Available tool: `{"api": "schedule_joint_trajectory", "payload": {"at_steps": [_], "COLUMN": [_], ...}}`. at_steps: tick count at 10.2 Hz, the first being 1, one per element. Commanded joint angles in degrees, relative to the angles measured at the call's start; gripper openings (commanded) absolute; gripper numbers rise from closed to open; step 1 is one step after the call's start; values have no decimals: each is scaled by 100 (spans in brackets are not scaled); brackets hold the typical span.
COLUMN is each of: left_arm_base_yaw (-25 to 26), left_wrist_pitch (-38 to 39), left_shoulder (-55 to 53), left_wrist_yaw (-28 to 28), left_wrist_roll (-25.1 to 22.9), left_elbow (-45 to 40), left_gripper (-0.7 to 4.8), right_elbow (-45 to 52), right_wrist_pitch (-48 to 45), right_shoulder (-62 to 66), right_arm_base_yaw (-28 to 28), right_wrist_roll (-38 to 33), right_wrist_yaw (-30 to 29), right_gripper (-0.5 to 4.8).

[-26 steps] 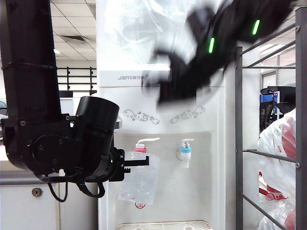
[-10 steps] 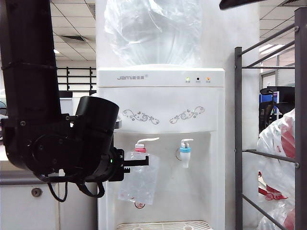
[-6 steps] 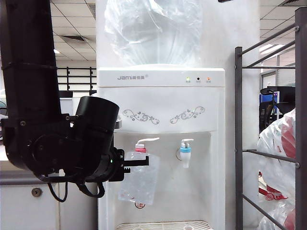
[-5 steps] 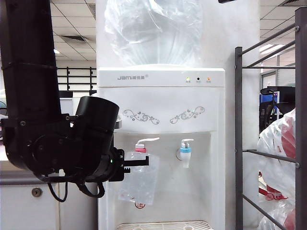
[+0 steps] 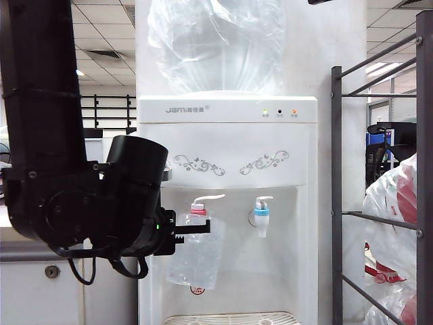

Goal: Pick up the plastic mug from the left desk, go to the hot water outlet of the water dispenser, press the vertical switch to get some water, then put the mug back on the desk.

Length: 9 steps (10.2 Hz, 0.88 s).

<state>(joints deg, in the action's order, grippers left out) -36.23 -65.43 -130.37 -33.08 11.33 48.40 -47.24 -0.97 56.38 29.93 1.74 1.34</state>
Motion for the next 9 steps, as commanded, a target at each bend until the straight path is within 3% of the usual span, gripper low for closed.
{"api": "schedule_joint_trajectory", "payload": {"at_steps": [1,7,9], "left_arm_base_yaw": [-175,-343,-415], "left_wrist_pitch": [-678,-710,-702], "left_shoulder": [70,72,70], "left_wrist_yaw": [-11,-11,-13], "left_wrist_roll": [-28,17,282], "left_elbow": [-114,-516,-699], "left_gripper": [-5,-5,-5], "right_elbow": [-15,-15,-15], "right_wrist_pitch": [-76,-74,-74], "right_shoulder": [-11,-11,-11], "right_arm_base_yaw": [7,7,7], "right_wrist_roll": [-22,-22,-22], "right_wrist_yaw": [2,2,2], "right_gripper": [-1,-1,-1]}}
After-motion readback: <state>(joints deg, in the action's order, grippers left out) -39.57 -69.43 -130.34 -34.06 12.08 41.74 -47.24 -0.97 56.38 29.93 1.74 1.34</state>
